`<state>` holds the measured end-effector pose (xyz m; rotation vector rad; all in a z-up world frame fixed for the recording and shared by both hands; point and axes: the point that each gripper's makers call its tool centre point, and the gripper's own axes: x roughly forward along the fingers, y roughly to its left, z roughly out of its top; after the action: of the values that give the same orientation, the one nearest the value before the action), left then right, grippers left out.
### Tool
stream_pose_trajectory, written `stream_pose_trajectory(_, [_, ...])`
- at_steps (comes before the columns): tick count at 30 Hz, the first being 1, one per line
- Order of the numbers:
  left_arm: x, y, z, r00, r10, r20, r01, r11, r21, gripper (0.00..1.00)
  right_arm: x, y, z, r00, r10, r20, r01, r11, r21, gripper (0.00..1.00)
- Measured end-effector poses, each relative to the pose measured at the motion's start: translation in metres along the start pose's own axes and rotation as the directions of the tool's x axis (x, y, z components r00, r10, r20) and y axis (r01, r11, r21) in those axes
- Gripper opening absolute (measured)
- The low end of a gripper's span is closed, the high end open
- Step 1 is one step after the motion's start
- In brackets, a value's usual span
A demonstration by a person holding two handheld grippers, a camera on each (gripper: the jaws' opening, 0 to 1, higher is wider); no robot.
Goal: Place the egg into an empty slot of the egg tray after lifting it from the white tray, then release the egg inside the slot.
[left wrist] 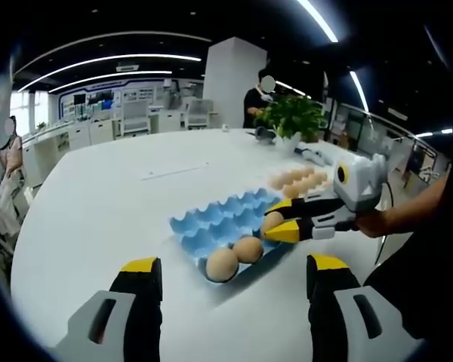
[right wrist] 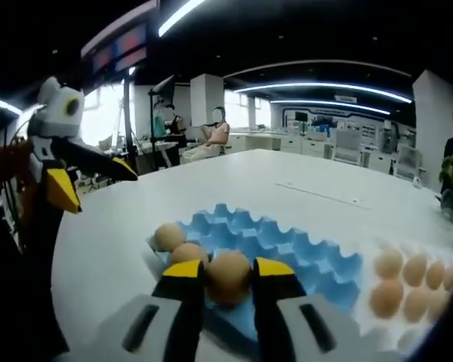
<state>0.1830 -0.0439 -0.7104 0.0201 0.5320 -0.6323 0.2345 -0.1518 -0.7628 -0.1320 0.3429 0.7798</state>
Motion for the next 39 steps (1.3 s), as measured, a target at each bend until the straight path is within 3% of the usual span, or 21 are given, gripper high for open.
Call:
stream_pose_trajectory(27, [0.001,0.000,0.002,1.000,-0.003,-0.001,0.003,1.000,0.003,0.78,0.005,0.008,-0.008,0.999,0.050,-0.021,-0.051,0.996,-0.067,0.26])
stream_pose_trajectory(39, [0.001,-0.002,0.006,1.000,-0.009,0.007,0.009,1.000,0.016,0.78,-0.004,0.008,-0.011,0.999,0.049,-0.015,-0.050,0.995,-0.086,0.25])
